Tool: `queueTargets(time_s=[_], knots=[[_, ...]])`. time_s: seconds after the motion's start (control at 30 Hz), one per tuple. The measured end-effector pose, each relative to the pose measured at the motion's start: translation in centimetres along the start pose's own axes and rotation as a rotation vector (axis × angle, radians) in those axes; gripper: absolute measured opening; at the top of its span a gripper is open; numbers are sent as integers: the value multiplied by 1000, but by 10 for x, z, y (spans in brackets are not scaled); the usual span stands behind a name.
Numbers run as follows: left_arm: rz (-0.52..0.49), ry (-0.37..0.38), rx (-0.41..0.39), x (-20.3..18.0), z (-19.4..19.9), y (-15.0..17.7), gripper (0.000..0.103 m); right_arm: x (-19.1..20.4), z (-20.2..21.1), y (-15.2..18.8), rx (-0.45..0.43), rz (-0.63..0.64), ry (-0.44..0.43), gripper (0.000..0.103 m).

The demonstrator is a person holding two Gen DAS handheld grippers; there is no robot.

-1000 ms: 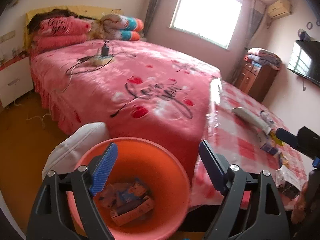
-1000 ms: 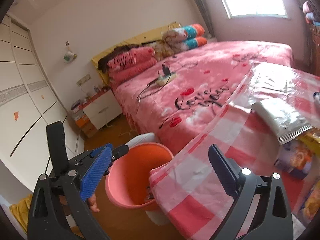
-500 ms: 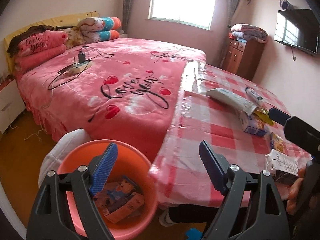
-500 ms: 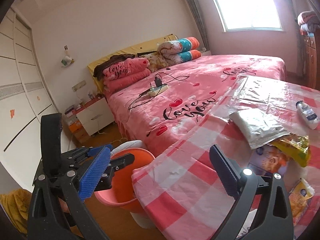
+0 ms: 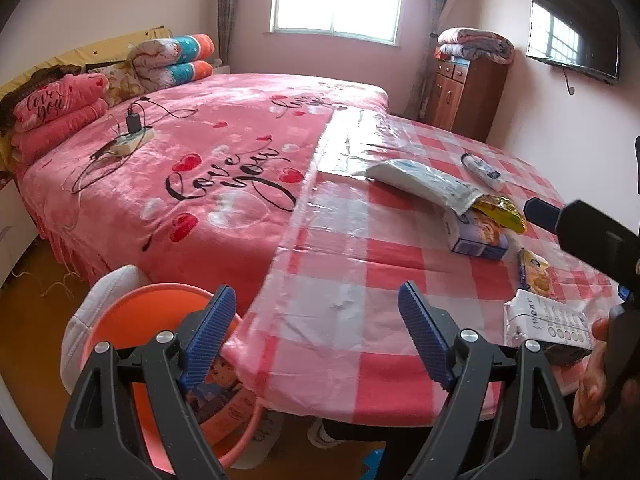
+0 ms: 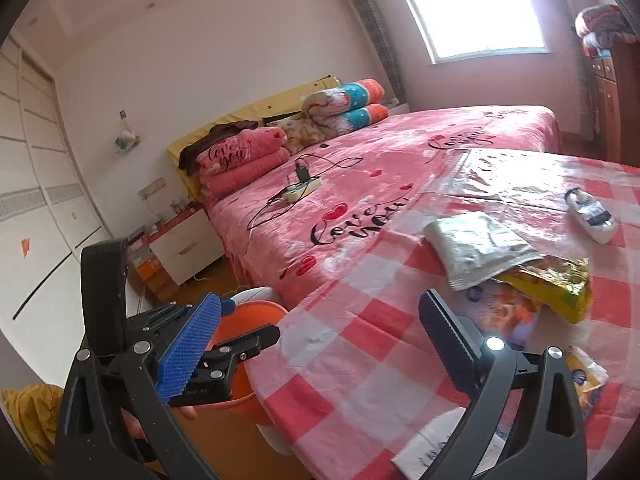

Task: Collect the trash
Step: 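Move both tools back to the remaining trash on the checked sheet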

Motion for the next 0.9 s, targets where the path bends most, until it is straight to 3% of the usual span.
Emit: queueTargets(time_s=[0.67, 0.9], knots=[[-98, 71, 77, -65, -12, -4, 84, -59, 37, -9, -25, -86, 66, 98], [-117, 173, 131, -94, -6, 3, 84, -100, 55, -14, -57, -160, 142, 98]])
Point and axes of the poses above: each gripper's, at about its wrist camera, not at the fingertips, and z roughly against the way its jaws point, x to its left, y to its underside, the point moved 5 cm from there along -z, roughly the way its jaws point, and after that the axes turned 5 degrees about -z, right-handed, at the moved point
